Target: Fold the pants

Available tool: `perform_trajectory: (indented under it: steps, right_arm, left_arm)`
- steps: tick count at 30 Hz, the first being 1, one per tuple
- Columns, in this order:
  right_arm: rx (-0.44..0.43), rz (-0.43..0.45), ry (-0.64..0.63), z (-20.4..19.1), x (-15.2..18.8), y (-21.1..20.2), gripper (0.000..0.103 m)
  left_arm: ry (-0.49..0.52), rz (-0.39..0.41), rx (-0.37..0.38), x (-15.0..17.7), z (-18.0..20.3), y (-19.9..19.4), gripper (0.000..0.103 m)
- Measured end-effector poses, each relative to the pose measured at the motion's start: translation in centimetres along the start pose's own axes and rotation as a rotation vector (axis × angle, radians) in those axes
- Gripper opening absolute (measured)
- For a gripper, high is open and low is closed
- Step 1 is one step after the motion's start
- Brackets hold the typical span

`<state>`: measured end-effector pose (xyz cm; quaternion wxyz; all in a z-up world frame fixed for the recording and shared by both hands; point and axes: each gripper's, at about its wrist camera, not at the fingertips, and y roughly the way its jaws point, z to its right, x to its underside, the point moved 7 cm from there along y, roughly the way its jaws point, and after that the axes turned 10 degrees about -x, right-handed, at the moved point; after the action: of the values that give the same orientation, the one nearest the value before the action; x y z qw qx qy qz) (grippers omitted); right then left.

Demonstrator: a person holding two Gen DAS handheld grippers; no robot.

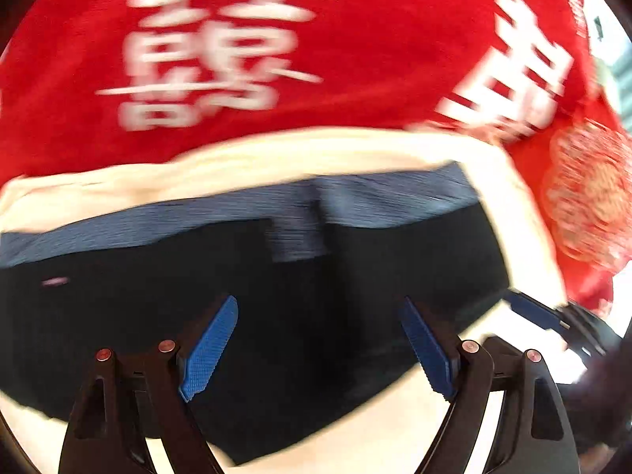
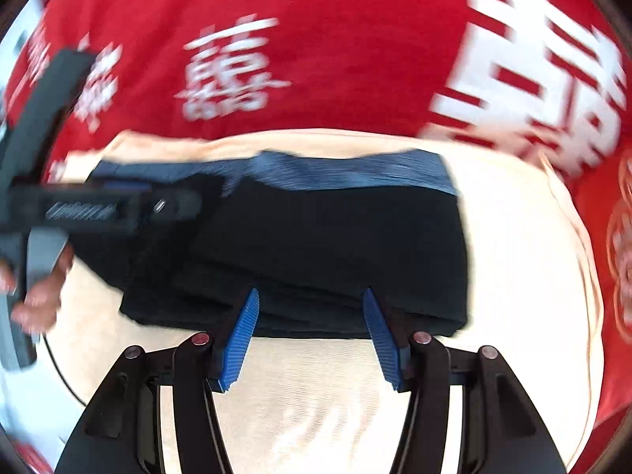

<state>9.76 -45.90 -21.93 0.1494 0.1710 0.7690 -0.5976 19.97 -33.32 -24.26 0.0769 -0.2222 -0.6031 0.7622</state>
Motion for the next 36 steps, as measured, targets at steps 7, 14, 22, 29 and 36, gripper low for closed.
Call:
perform_trajectory:
  steps: [7,14,22,29,36]
  right_arm:
    - [-0.054,-0.012,0.168,3.9,0.1,0.1,0.059]
    - [-0.098,-0.013,0.230,5.5,0.7,0.1,0.050]
    - [-0.119,-0.006,0.230,6.2,-0.3,-1.2,0.050]
    - [-0.131,-0.053,0.190,6.0,-1.6,2.8,0.050]
    - [-0.155,-0.096,0.136,3.9,-1.0,3.6,0.052]
  left_arm:
    - [0.008,-0.090,0.089,0.2,3.4,1.3,0.063]
    - [0.007,-0.173,0.172,1.2,2.6,1.3,0.006]
    - [0.017,-0.182,0.117,3.8,0.0,0.9,0.006]
    - [-0.046,-0.112,0.094,4.5,-0.1,1.3,0.006]
    - [-0.142,-0.024,-0.045,3.9,-1.5,-1.1,0.066]
